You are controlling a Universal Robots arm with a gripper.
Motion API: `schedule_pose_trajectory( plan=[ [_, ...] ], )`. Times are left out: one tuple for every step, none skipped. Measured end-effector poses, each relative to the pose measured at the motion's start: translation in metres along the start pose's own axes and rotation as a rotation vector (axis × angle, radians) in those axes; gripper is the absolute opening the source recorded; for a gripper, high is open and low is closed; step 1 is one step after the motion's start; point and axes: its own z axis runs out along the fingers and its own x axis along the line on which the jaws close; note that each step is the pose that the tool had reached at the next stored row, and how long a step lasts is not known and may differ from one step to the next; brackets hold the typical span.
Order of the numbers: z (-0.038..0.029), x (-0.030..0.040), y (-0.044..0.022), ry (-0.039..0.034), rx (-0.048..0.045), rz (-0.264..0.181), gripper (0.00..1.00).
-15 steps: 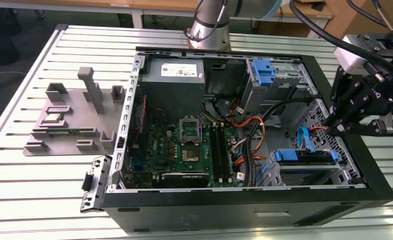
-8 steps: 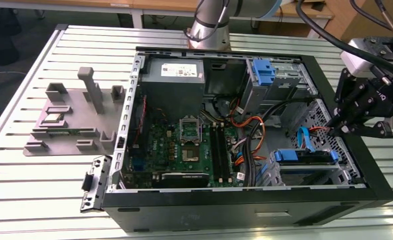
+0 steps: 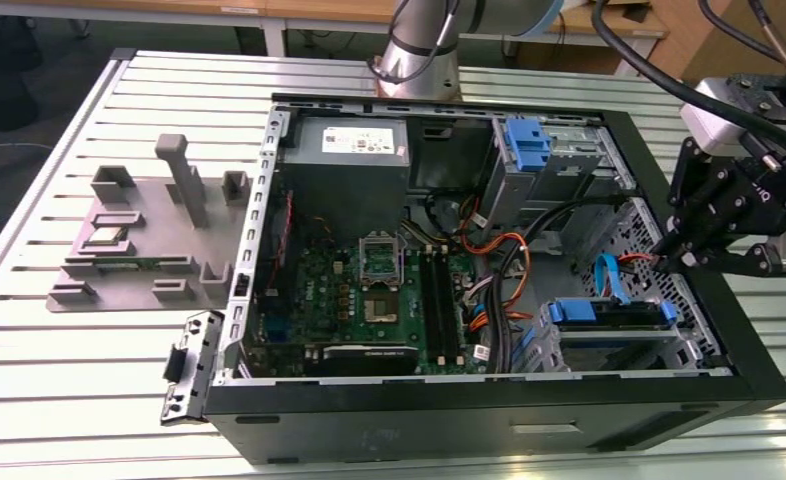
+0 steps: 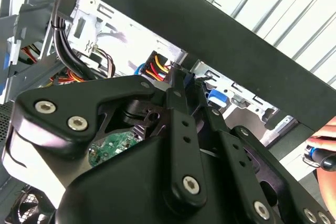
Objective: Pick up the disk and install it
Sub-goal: 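Insert the second disk wire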
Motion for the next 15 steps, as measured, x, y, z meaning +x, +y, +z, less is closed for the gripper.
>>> schedule_pose_trajectory(
  plan=[
    [0.0,0.0,0.0,0.0,0.0,0.0,0.22],
    [-0.0001,0.0,0.0,0.0004,-0.0002,0.0,0.16],
    [-0.0001,0.0,0.0,0.0002,-0.0002,0.0,0.16],
    [0.0,0.0,0.0,0.0001,-0.0001,0.0,0.16],
    [0.0,0.0,0.0,0.0,-0.0001,0.0,0.16],
    [0.0,0.0002,0.0,-0.0001,-0.0001,0.0,0.16],
    [0.0001,0.0003,0.0002,-0.0002,-0.0001,0.0,0.16],
    [0.0001,0.0003,0.0002,-0.0002,-0.0001,0.0,0.16],
    [0.0,0.0004,0.0003,-0.0002,-0.0001,0.0,0.16],
    [0.0,0.0005,0.0004,-0.0001,-0.0001,0.0,0.16],
    [0.0001,0.0006,0.0015,-0.0003,0.0,0.0,0.16],
    [0.0002,0.001,0.0048,-0.0003,0.0007,0.0,0.16],
    [0.0003,0.002,0.008,-0.0002,0.0014,0.0,0.16],
    [0.0003,0.0032,0.011,-0.0001,0.0019,0.0,0.16],
    [0.0002,0.0048,0.0123,0.0001,0.002,0.0,0.16]
  ],
)
